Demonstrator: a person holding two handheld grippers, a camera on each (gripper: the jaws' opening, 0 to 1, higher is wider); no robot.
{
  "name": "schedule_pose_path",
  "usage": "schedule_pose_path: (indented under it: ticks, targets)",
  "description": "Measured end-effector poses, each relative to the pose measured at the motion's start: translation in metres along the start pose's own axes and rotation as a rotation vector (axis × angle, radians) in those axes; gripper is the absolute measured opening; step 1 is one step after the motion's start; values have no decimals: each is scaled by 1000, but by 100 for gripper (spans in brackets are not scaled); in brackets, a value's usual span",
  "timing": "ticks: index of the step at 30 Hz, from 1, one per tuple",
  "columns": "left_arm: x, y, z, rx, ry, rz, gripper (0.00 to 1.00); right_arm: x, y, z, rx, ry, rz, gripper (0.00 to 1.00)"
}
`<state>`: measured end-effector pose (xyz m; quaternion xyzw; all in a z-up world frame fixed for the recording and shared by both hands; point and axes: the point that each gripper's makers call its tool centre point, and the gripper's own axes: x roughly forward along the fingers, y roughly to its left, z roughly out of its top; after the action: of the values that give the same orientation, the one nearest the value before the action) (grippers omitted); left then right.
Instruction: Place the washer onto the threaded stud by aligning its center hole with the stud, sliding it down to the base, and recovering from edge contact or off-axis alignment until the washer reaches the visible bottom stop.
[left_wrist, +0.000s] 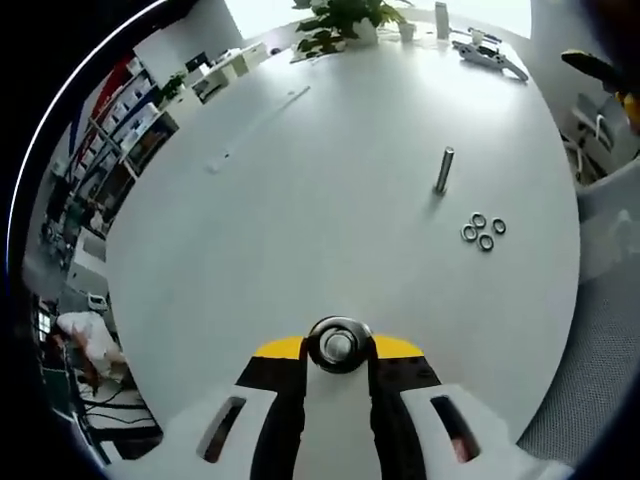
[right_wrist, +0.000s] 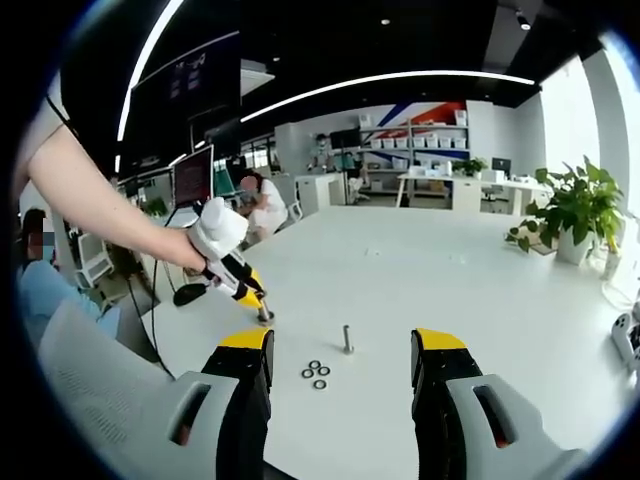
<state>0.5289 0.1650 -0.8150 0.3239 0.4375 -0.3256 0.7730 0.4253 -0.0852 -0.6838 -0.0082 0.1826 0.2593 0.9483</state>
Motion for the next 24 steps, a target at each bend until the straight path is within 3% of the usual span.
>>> schedule_pose_path:
  ticks: [17,24]
  targets:
    - [2,-2,-2,48,69,-23,22,-1,0,3,11,-13,1,58]
    - [0,-2,2,30,58,-23,26,-1,0,4,19,-18,2,58]
